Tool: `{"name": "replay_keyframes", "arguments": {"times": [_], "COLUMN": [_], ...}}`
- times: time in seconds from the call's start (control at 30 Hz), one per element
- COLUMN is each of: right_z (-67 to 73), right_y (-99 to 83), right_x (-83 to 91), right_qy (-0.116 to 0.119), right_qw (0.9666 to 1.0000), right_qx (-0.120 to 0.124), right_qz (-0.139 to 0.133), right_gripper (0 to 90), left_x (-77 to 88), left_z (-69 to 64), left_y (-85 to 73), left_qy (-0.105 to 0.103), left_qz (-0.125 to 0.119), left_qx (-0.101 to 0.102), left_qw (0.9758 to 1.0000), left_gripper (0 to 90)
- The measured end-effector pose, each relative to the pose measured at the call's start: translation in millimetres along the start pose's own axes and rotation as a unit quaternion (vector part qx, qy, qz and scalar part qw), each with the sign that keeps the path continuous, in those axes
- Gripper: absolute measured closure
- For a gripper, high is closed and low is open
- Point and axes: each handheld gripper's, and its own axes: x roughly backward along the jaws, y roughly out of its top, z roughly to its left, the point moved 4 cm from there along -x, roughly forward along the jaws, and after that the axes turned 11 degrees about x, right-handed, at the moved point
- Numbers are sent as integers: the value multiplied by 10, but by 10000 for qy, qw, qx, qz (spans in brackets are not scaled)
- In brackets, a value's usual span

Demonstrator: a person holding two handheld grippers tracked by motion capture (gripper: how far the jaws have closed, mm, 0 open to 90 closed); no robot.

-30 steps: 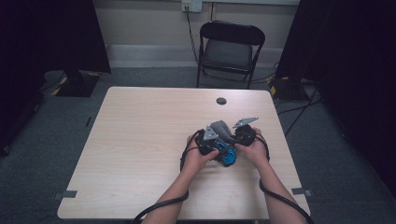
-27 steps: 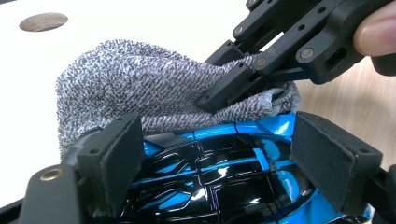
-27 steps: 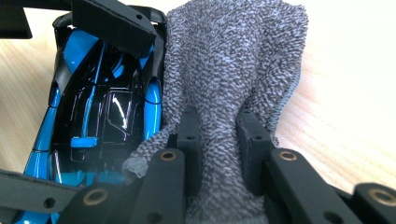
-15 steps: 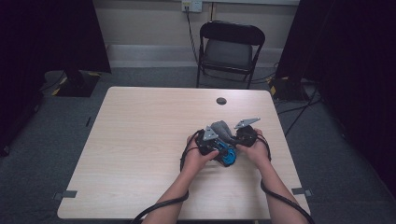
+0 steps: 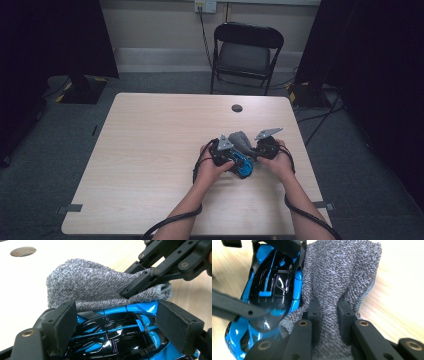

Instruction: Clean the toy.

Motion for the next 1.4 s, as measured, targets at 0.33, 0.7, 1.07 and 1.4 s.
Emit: {"name": "replay_keyframes", "arguments": {"times": [0.33,0.7,1.07,1.4], "right_z": [29,62,119,201], "right_y": [-118,-255,-379,-476], "right_x": [109,237,386,493], "right_qy": [21,51,85,140], "right_qw": [10000,9999,9999,9995], "right_qx": [-68,-126,-127,-249], "right_qz": [-53,-104,-45,-101], "right_gripper": [759,758,758,758], "left_x": [-1,-4,-6,-6], "left_z": [-7,-11,-13,-15], "left_y": [0,5,10,11], "left_qy": [-13,10,36,50], "left_qz": [13,17,39,44], "left_qx": [-17,2,-1,-6], "left_qw": [10000,10000,10000,10000], "left_gripper": [179,179,179,179]}}
